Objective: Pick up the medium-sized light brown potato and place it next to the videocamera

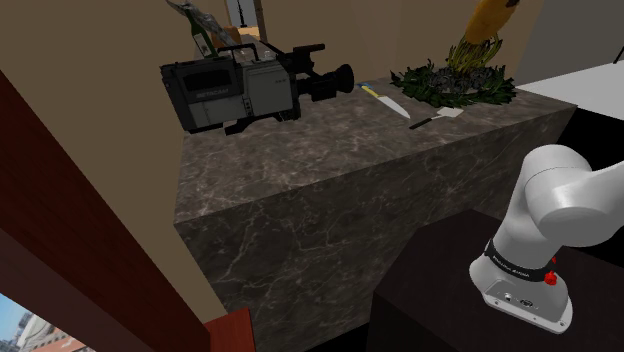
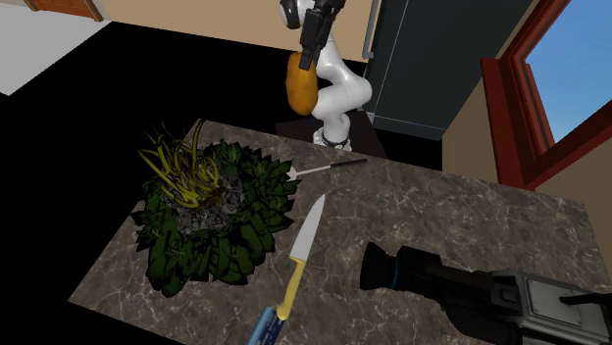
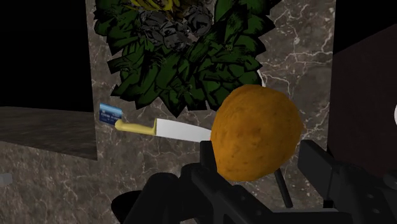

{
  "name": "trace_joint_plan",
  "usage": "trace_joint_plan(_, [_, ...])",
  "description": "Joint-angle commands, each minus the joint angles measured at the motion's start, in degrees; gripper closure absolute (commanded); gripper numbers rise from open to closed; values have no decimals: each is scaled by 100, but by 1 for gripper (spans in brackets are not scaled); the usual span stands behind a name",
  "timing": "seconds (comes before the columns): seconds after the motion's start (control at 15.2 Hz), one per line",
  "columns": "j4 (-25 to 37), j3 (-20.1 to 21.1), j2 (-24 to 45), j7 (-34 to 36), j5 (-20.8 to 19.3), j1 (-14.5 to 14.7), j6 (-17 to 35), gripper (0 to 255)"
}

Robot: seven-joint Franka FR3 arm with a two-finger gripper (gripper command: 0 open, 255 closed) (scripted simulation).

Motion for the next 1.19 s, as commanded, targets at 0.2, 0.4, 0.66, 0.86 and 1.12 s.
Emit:
trace_joint_plan(0.2, [627,28,354,-148,37,8,-240,255])
trace_joint_plan(0.4, [816,52,706,-14,109,63,-128,255])
trace_joint_plan(0.66, [1052,78,1328,270,231,169,159,255])
trace_joint_plan(0.86, [1308,88,1832,448,318,243,345,255])
trace_joint_plan(1.12, [1760,91,2554,635,436,330,546,255])
